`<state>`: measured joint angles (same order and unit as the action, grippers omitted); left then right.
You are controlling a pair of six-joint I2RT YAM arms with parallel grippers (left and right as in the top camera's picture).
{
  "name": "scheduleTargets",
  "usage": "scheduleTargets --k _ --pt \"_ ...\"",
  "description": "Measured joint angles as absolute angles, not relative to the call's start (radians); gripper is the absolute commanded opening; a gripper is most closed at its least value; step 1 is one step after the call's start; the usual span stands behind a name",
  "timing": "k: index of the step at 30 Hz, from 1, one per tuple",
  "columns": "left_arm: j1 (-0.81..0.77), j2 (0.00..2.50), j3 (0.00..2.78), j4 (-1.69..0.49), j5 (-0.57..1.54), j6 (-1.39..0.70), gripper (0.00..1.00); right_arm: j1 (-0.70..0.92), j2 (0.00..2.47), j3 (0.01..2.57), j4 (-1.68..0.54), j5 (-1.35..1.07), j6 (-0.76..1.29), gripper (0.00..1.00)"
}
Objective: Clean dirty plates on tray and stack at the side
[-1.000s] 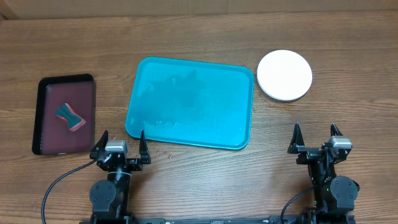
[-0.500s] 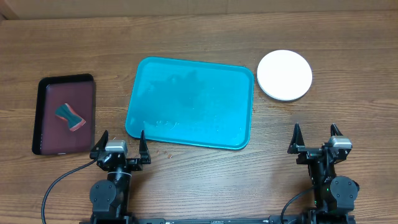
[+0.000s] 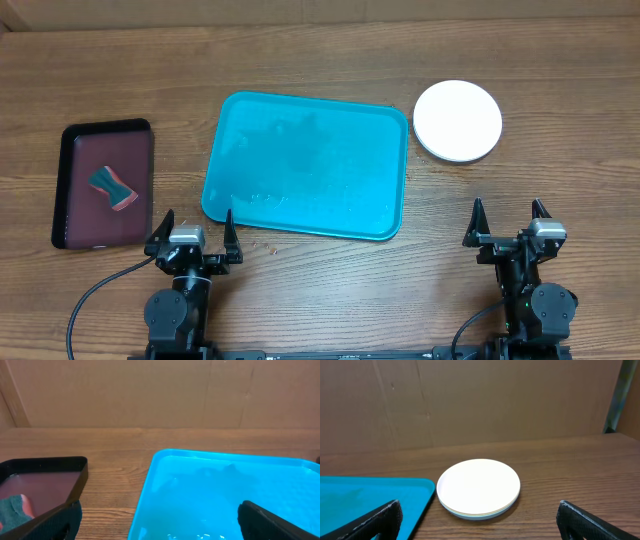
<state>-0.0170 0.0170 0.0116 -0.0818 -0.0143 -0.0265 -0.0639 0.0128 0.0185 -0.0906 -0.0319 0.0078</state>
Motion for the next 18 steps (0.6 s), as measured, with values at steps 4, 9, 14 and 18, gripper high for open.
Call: scheduleTargets --k 4,9,14,18 --pt "-0.017 0.017 0.012 -0.082 -0.014 -0.027 1.00 -0.064 0.013 0.019 -0.091 -0.026 0.007 1.00" --pt "-0.017 0.017 0.012 -0.082 -0.014 -0.027 1.00 -0.064 0.013 0.019 -0.090 -0.025 0.008 1.00" --pt "-0.017 0.017 0.012 -0.082 -0.014 -0.027 1.00 -0.064 0.013 0.019 -0.090 -0.025 0.008 1.00" --pt "-0.017 0.017 0.012 -0.082 -0.014 -0.027 1.00 -0.064 0.013 0.019 -0.090 -0.025 0.007 1.00"
